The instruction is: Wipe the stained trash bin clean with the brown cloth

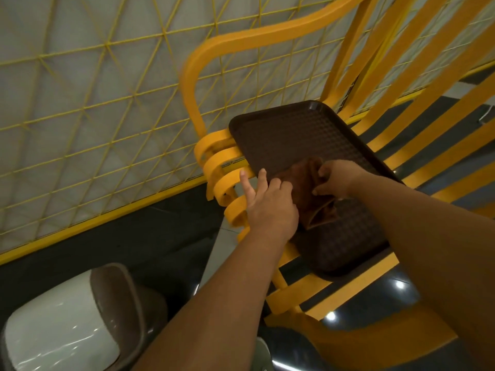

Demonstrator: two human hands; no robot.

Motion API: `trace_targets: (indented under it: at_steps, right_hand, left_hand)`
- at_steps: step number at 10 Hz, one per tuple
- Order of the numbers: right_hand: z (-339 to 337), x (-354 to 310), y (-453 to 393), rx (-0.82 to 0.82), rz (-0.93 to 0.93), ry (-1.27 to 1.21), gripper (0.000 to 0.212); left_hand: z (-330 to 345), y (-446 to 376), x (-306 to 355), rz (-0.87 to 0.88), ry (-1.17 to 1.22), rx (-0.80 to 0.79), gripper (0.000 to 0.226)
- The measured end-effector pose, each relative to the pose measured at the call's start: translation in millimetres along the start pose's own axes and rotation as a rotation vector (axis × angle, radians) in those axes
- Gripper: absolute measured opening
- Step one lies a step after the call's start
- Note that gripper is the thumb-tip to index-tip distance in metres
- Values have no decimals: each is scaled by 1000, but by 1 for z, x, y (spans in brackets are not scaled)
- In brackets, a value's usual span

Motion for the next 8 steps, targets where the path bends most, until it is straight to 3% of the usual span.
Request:
trace_targets:
  at_steps: [4,6,8]
  right_hand:
    - [21,-36,18,-5,-104,87,57]
    - [15,-39,23,56,-102,82,41]
    - [1,-55,41,151,-64,-45,51]
  left_hand:
    - [-14,49,-36,-57,120,78,39]
    - [-29,61,-59,-64,196,101,50]
    - [-55,116,-142,-186,117,102,56]
Point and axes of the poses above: each hand's wrist, its own y-axis away from the middle knuckle, its own z-axis out of the palm, x = y × z, the point moved 8 cm from there along -y, towards the middle knuckle, and after that the axes turned 5 degrees about x, right-handed, at the moved point
